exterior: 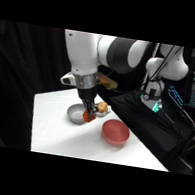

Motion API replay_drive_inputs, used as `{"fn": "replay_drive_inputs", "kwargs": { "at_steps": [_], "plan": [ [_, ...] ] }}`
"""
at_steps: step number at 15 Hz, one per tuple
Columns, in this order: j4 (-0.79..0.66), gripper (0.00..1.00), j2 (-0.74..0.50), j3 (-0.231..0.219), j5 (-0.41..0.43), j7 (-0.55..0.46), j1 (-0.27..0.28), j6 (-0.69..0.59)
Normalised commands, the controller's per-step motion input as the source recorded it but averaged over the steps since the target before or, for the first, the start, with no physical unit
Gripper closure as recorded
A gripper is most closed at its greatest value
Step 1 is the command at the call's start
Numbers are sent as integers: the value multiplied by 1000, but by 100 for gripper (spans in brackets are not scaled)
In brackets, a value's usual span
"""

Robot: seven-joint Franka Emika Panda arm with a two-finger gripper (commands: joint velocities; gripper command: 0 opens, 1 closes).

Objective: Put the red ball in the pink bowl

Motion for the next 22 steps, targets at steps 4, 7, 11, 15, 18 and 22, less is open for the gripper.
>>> {"fn": "replay_drive_inputs", "kwargs": {
  "at_steps": [4, 7, 11, 15, 18, 22],
  "plan": [
    [-598, 95, -480, 55, -96, 171, 42, 321],
    [-550, 95, -429, 62, -85, 186, 45, 312],
    [-522, 95, -401, 55, -56, 169, 35, 291],
    [-441, 95, -320, 38, 3, 120, 18, 292],
    [-308, 95, -146, 12, 42, 57, -13, 350],
    [-195, 95, -13, 5, 35, 15, -19, 372]
  ]
}}
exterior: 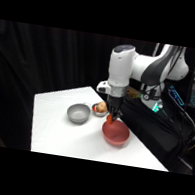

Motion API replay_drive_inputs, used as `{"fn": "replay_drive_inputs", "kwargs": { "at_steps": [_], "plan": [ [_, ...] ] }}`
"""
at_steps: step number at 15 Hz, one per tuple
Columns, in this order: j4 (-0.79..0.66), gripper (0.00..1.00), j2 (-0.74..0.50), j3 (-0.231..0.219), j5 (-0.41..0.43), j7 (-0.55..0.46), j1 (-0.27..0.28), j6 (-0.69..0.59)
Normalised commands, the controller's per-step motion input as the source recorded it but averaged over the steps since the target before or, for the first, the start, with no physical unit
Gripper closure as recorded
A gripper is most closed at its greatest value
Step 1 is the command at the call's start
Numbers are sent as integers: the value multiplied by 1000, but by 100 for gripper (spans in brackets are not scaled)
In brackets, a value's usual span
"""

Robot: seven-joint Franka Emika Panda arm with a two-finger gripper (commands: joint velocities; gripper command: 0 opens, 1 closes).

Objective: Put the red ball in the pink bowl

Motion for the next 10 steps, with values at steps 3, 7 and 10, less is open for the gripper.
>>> {"fn": "replay_drive_inputs", "kwargs": {
  "at_steps": [3, 7, 10],
  "plan": [
    [-60, 95, 97, 0, 63, -40, -24, 266],
    [-14, 95, 156, -5, 75, -77, -26, 249],
    [8, 95, 160, -3, 85, -106, -24, 225]
  ]
}}
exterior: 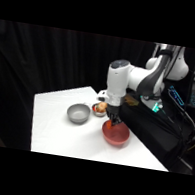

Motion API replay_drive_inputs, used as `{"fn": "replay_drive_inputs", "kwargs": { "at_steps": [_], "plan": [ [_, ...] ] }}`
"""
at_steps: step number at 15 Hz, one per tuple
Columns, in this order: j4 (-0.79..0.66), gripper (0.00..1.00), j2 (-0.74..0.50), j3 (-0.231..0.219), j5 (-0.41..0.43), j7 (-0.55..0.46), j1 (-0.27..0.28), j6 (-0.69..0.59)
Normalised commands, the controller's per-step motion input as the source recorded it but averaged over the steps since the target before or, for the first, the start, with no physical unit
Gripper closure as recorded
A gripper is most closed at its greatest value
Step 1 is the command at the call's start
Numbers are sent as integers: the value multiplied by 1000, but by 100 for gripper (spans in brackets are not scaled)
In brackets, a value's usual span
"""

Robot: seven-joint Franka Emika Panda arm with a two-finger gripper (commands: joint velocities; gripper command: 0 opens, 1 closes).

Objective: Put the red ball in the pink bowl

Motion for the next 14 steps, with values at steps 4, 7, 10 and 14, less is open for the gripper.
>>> {"fn": "replay_drive_inputs", "kwargs": {
  "at_steps": [4, 7, 10, 14],
  "plan": [
    [23, 57, 89, -4, 70, -119, -19, 167],
    [28, 33, 23, 28, 144, -222, -42, 66],
    [57, 8, 1, 94, 285, -421, -104, -71],
    [59, 0, -98, 86, 248, -441, -146, -204]
  ]
}}
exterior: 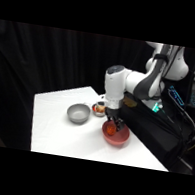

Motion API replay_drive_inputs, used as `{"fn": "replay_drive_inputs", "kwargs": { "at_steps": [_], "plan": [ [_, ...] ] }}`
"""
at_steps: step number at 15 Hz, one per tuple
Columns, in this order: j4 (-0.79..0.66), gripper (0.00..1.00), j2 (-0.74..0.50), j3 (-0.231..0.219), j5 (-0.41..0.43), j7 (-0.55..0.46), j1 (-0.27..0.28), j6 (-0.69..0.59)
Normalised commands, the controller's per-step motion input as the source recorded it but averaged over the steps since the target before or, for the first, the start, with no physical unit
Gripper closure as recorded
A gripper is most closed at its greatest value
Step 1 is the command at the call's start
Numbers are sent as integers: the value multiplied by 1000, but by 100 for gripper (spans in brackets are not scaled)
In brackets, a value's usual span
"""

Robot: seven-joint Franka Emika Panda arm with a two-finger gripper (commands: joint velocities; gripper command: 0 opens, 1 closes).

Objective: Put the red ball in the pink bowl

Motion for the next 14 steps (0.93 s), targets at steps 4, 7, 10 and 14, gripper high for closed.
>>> {"fn": "replay_drive_inputs", "kwargs": {
  "at_steps": [4, 7, 10, 14],
  "plan": [
    [50, 0, -267, 39, 186, -390, -145, -350],
    [73, 0, -347, -21, 157, -371, -109, -404],
    [97, 0, -369, -75, 87, -290, -64, -418],
    [139, 0, -296, -83, 41, -216, -22, -375]
  ]
}}
